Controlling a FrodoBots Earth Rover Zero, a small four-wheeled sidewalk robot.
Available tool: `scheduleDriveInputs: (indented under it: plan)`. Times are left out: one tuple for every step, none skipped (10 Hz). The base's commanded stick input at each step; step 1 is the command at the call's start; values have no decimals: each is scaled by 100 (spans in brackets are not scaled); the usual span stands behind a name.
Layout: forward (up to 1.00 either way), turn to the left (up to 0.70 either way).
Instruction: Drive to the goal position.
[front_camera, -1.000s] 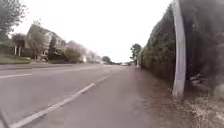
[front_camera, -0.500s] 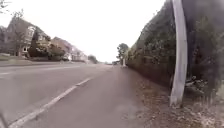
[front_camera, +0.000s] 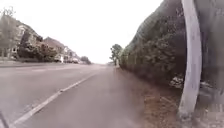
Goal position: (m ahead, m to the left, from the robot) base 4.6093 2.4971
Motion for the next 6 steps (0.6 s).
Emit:
scheduleDriveInputs:
  plan:
    - [98, 0]
    - [98, 0]
    - [98, 0]
    - [98, 0]
    - [98, -2]
    - [98, -10]
